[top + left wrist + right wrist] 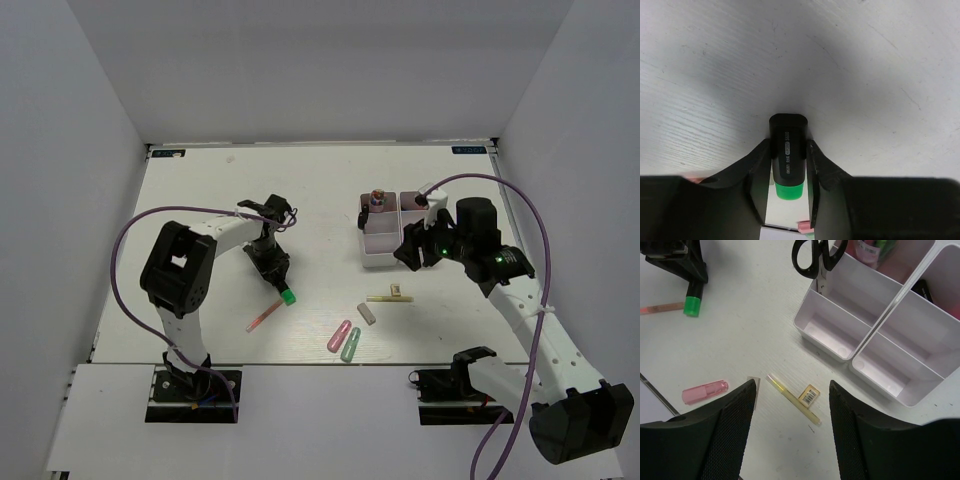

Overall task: Sort the stationery into containers
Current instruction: Pick up the pen from the center of the board, then place the pen in the storage box.

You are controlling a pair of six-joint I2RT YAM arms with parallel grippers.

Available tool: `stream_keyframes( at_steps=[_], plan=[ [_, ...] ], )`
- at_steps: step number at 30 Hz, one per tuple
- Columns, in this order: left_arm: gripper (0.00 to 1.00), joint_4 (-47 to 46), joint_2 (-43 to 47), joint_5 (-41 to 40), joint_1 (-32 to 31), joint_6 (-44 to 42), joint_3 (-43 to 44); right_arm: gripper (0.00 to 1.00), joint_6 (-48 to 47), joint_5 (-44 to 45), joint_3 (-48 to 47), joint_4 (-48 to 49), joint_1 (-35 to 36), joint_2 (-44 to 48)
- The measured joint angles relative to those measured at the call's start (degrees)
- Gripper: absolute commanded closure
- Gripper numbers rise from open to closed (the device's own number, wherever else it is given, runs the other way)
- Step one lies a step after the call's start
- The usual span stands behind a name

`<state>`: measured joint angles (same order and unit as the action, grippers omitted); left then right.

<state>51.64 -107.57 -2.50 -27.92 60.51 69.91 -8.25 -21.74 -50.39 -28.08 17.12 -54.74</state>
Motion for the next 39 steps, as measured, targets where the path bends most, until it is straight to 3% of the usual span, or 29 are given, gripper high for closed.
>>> stream_keyframes(
  at_steps=[1, 2, 3, 4, 7, 8, 9, 10, 11, 16, 20, 29, 34, 39],
  plan=[
    [0.90, 0.00, -0.02, 0.15, 0.07, -0.07, 0.00, 0.37, 0.00, 0.00, 0.00, 0.00, -0.09, 0.00],
    [0.94, 0.00, -0.02, 0.20, 0.11, -0.13, 0.00, 0.30, 0.00, 0.00, 0.00, 0.00, -0.20, 0.00],
    [1.00, 0.00, -0.02, 0.24, 0.11, -0.35, 0.00, 0.16, 0.17, 0.02, 0.00, 0.00, -0.28, 0.00],
    [1.00, 0.09, -0.02, 0.28, 0.11, -0.66, 0.11, 0.10, 0.26, 0.13, 0.00, -0.02, -0.31, 0.00],
    [1.00, 0.81, -0.02, 0.33, 0.07, -2.14, 0.85, 0.11, -0.35, 0.76, 0.00, -0.04, -0.44, 0.00],
    [1.00, 1.36, -0.02, 0.28, -0.02, -2.78, 1.62, 0.20, -0.70, 0.92, 0.00, -0.04, -0.46, 0.02],
    [1.00, 1.99, 0.00, 0.04, -0.15, -3.82, 2.99, 0.68, -1.16, 1.36, 0.00, -0.04, -0.50, 0.07],
    [1.00, 2.71, 0.11, -0.42, -0.42, -5.07, 4.81, 0.97, -1.75, 2.01, 0.00, 0.00, -0.52, 0.13],
    [1.00, 3.80, 0.13, -1.03, -0.96, -6.71, 7.45, 1.00, -1.70, 2.43, 0.00, -0.02, -0.57, 0.20],
    [1.00, 5.84, 1.11, -5.20, -7.43, -14.69, 23.82, 1.00, -1.42, 10.54, 0.50, 1.16, -1.03, 0.68],
    [1.00, 2.12, 2.97, -6.19, -13.53, -21.94, 32.89, 1.00, -0.94, 20.46, 1.42, 3.50, -1.92, 0.76],
    [1.00, -16.76, 1.84, -0.76, -17.75, -32.87, 36.79, 1.00, 0.26, 33.29, 3.80, 8.98, -4.57, 1.38],
    [1.00, -25.99, -7.02, 5.35, -17.57, -36.37, 45.83, 1.00, 0.74, 40.65, 5.09, 11.93, -6.36, 1.68],
    [1.00, -35.21, -14.08, 12.55, -17.53, -38.14, 47.91, 1.00, 1.42, 44.98, 5.95, 14.67, -7.15, 1.81]
  ],
)
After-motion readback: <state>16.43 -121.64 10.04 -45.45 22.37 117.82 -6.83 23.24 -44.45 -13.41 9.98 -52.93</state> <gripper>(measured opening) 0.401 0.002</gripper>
